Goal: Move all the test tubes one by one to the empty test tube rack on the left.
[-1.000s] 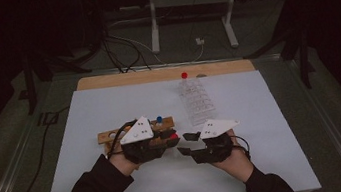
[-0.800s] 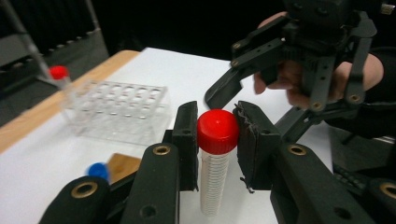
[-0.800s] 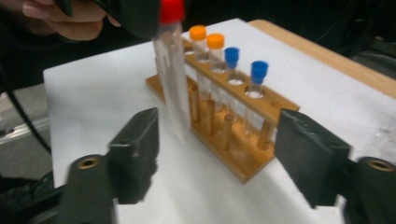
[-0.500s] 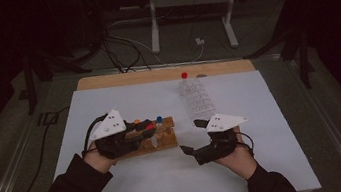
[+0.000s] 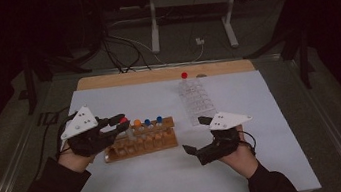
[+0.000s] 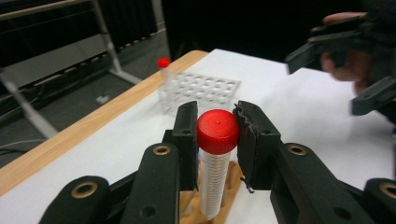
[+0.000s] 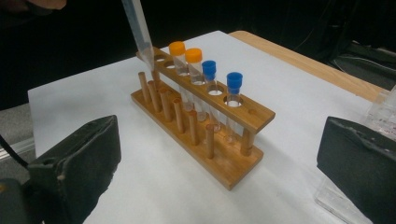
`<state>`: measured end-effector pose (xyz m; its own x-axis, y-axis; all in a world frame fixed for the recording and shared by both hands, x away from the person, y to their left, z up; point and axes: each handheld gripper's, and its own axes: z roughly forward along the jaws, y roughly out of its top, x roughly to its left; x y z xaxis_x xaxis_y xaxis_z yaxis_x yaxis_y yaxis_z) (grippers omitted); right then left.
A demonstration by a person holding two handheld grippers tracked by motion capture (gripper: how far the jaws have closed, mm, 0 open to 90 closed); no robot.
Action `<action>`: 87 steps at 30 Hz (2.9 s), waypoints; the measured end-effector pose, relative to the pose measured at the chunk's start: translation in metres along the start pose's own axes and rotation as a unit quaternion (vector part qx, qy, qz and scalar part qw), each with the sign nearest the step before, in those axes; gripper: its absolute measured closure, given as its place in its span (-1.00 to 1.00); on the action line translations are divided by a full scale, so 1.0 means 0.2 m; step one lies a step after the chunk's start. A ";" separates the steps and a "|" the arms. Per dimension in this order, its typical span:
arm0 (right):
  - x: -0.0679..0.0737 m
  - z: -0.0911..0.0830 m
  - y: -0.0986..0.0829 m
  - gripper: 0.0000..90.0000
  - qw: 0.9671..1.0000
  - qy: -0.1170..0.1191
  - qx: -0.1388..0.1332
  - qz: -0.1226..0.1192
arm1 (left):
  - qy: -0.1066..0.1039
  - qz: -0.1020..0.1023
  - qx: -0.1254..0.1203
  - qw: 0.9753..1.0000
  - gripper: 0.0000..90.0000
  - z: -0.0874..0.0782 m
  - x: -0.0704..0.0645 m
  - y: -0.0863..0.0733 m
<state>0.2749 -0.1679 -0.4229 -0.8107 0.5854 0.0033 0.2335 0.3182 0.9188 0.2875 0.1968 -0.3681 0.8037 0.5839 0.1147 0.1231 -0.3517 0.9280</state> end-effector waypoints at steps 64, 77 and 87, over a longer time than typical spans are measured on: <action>-0.09 -0.03 0.02 -1.00 1.000 -0.008 -0.007 -0.002 | 0.021 -0.072 0.054 0.996 -0.08 0.15 0.18 -0.37; -0.41 0.09 0.10 -1.00 0.998 -0.055 0.012 0.023 | -0.018 -0.064 0.013 0.998 -0.95 0.01 0.06 -0.33; -0.67 0.34 0.13 -0.64 0.993 -0.091 0.059 0.053 | -0.014 -0.066 -0.005 0.998 -0.95 -0.02 0.05 -0.33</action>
<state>0.4260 -0.1885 -0.4267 -0.6695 0.7426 0.0168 0.3830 0.3258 0.8644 0.2854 0.2280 -0.4265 0.7967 0.6041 -0.0193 0.2237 -0.2651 0.9379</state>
